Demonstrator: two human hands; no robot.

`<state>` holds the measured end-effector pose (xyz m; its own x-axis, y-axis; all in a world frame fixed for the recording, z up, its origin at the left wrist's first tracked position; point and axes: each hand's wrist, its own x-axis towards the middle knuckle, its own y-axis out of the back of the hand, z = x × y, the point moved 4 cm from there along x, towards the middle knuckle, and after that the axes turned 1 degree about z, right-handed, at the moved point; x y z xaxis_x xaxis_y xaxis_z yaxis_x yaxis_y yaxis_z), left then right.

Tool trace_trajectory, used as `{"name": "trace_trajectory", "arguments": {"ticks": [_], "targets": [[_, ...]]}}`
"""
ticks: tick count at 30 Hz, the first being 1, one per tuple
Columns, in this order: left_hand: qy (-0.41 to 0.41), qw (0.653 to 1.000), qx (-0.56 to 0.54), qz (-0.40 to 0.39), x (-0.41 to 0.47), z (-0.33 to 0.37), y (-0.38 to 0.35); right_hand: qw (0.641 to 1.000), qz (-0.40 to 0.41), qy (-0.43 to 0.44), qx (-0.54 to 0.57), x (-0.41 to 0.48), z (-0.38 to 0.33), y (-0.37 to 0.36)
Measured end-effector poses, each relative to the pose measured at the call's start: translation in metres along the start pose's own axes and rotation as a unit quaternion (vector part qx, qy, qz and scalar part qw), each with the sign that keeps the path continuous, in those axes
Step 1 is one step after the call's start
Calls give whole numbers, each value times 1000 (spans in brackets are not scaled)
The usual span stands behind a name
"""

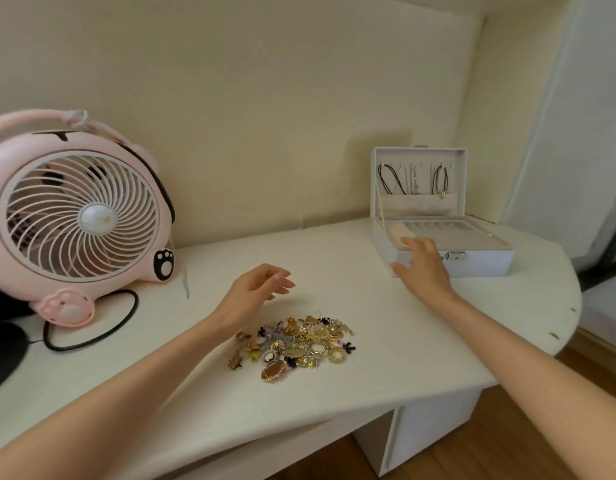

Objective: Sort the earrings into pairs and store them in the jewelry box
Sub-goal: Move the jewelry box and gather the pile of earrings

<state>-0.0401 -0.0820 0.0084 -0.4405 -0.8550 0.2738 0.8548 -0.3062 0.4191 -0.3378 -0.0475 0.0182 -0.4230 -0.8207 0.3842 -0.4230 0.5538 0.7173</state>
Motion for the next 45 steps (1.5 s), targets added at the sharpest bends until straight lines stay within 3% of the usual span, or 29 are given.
{"name": "trace_trajectory", "arguments": {"ticks": [3, 16, 23, 29, 36, 40, 43, 45], "targets": [[-21, 999, 16, 35, 5, 6, 2, 999, -17, -17, -26, 12, 8, -6], [-33, 995, 98, 12, 12, 3, 10, 996, -22, -83, 30, 42, 12, -9], [-45, 992, 115, 2, 21, 9, 5, 997, -18, -13, 68, 22, -14, -23], [-48, 991, 123, 12, 26, 13, -6, 983, -85, 82, 141, -12, -71, -52], [-26, 974, 222, 34, 30, -1, 1, 932, -186, 106, 292, -40, -124, -73], [-8, 949, 303, 83, 28, -11, 13, 899, -278, 154, 303, -52, -149, -73], [-18, 920, 375, 115, 24, -9, 23, 943, -162, 182, 228, -44, -140, -60], [-28, 909, 394, 133, 22, -5, 30, 970, -70, 207, 103, -35, -122, -50]]}}
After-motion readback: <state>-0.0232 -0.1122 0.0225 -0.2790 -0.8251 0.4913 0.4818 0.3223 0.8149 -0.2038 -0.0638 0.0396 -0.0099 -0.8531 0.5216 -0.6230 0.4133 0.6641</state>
